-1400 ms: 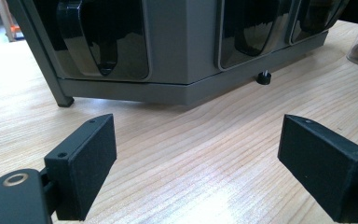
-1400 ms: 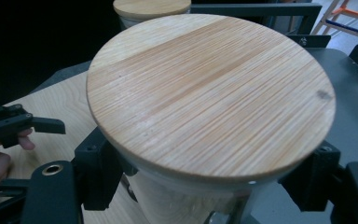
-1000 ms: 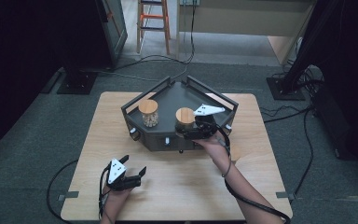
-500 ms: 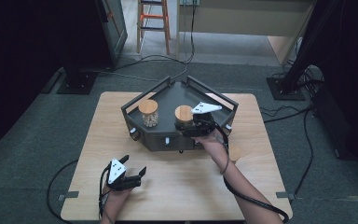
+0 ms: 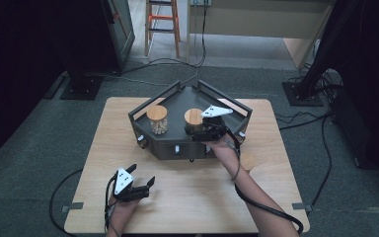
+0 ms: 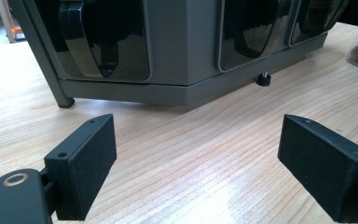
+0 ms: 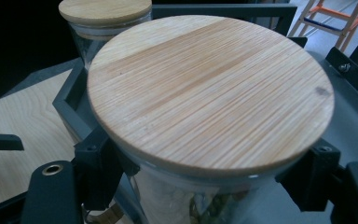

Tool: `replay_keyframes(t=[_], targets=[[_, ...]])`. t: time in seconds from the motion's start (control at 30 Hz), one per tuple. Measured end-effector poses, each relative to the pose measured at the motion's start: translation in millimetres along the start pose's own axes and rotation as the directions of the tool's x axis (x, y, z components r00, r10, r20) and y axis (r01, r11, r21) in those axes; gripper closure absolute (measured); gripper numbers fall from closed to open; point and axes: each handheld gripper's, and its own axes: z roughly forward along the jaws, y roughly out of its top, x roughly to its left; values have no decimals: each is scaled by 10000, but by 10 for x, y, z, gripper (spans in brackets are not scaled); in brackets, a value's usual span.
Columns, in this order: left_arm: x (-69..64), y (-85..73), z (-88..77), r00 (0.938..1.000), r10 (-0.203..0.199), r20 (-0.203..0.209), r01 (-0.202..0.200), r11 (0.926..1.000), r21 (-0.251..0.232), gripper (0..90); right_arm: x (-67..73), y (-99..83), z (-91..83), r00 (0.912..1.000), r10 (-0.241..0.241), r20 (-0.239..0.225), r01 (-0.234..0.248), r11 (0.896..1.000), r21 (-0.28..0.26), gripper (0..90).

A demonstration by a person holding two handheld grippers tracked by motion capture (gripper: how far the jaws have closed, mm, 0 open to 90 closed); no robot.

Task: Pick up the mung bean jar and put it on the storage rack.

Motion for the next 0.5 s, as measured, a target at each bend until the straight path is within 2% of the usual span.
replay_keyframes(t=[0.5], targets=[[-1, -5, -1, 10000, 45, 29, -44, 10000, -28, 114, -54, 25, 118, 9988, 488, 46, -487, 9988, -32, 253]])
